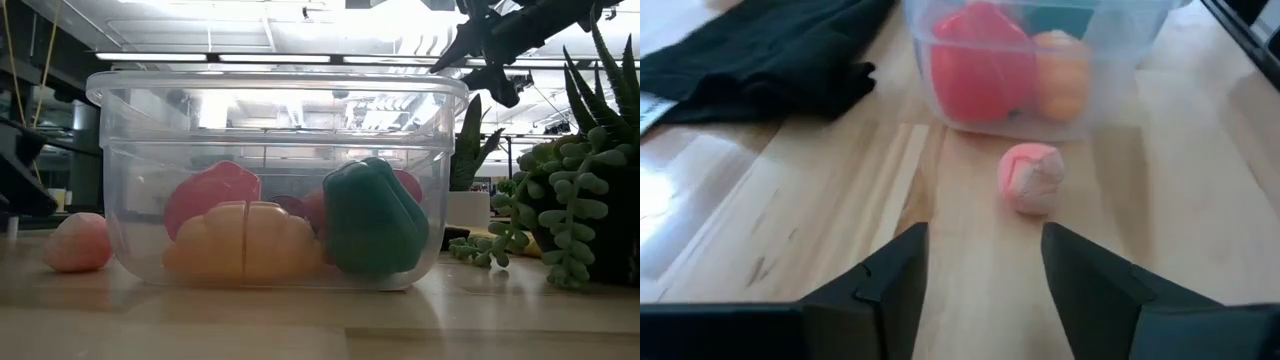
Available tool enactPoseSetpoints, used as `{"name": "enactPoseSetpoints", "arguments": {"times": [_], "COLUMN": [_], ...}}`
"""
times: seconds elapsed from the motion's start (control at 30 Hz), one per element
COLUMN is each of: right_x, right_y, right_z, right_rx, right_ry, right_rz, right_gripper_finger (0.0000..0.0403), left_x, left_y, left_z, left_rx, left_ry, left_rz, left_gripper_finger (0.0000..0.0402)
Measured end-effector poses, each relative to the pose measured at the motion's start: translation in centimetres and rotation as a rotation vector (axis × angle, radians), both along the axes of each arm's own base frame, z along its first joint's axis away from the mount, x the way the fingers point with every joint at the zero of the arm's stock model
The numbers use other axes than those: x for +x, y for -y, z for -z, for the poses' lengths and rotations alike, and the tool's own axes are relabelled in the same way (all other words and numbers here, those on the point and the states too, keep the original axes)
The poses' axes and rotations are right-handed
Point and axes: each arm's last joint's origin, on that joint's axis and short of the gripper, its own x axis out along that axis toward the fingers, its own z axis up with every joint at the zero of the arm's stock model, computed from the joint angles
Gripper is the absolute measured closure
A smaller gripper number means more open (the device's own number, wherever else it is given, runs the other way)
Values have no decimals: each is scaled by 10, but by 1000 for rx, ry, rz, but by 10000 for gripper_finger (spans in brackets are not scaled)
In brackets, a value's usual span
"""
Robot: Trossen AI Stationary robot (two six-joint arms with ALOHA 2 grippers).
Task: Pick and placing Produce into tupperware
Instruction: Put the peach into the transparent bin
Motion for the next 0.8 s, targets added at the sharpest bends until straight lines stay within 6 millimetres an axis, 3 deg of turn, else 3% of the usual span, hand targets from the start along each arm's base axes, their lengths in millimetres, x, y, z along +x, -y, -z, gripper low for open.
{"name": "enactPoseSetpoints", "arguments": {"times": [0.17,0.53,0.8], "right_x": [0,0,0], "right_y": [0,0,0], "right_z": [0,0,0], "right_rx": [9,9,11], "right_ry": [3,3,3], "right_rz": [4,4,5], "right_gripper_finger": [231,231,231], "left_x": [10,13,23], "left_y": [-1,2,12], "left_z": [-3,5,15], "left_rx": [-1,-22,-44], "left_ry": [-10,-45,-18], "left_rz": [52,112,126], "left_gripper_finger": [196,214,174]}}
